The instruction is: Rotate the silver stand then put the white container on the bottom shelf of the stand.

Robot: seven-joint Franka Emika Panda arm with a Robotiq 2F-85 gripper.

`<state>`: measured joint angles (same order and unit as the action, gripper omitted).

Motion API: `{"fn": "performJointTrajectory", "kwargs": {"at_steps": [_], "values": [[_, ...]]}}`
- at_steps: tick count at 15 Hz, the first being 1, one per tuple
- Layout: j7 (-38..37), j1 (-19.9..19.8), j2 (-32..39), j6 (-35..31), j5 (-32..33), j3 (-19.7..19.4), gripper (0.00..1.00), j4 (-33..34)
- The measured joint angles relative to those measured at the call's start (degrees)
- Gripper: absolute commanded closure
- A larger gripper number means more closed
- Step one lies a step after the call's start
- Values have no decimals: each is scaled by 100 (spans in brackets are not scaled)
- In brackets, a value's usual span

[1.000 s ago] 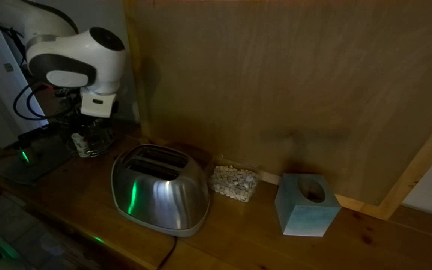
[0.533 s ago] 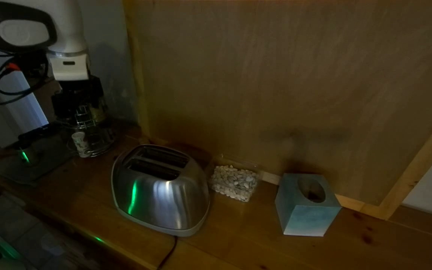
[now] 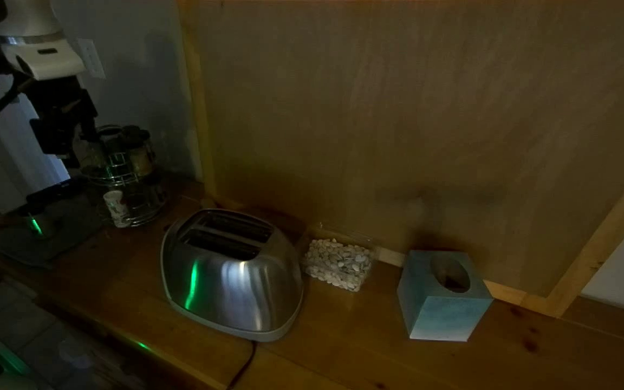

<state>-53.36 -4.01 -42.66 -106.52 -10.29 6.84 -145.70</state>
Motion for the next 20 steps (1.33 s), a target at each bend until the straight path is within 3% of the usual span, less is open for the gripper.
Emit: {"fn": "performJointTrajectory", "kwargs": {"at_steps": [9,16,20], "values": [[1754,447,-566,47,206,530,0,-474],[2945,555,-807,-1188,406,606,0,-845],[3179,686,-825,-1337,385,464,0,-957]]}}
